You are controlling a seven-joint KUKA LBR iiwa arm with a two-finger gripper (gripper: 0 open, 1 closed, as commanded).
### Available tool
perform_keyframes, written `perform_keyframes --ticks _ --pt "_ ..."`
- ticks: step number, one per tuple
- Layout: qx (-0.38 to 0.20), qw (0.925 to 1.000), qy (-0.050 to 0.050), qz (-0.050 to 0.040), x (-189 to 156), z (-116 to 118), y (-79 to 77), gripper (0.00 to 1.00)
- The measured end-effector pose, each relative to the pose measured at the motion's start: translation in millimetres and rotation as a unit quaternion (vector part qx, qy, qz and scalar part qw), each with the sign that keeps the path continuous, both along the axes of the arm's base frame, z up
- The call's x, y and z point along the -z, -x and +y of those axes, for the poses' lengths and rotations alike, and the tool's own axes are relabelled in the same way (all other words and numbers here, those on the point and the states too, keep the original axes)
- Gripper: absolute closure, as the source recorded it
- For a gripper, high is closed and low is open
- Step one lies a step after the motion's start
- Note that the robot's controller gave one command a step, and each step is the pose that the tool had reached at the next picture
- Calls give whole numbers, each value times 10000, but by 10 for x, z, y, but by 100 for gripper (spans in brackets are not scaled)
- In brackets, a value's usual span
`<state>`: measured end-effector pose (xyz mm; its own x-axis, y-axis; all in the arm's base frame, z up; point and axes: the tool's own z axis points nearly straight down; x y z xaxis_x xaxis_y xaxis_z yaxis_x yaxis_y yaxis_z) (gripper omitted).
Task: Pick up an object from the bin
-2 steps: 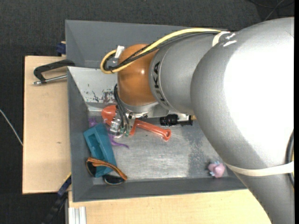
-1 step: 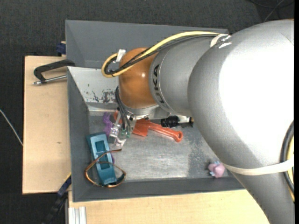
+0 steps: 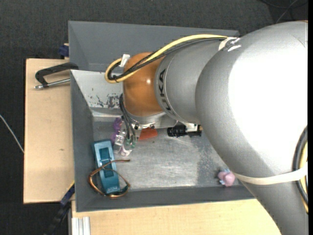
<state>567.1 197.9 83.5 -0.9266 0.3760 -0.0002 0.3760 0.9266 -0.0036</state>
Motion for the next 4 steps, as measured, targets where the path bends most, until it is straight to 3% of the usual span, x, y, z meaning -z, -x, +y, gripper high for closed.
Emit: perform_keyframes --ticks 1,2,4 --pt "9 10000 20 -72 4 -35 -33 0" --pt "7 10000 5 -2 4 -9 -1 100" --pt "9 10000 5 -2 3 -9 -1 100"
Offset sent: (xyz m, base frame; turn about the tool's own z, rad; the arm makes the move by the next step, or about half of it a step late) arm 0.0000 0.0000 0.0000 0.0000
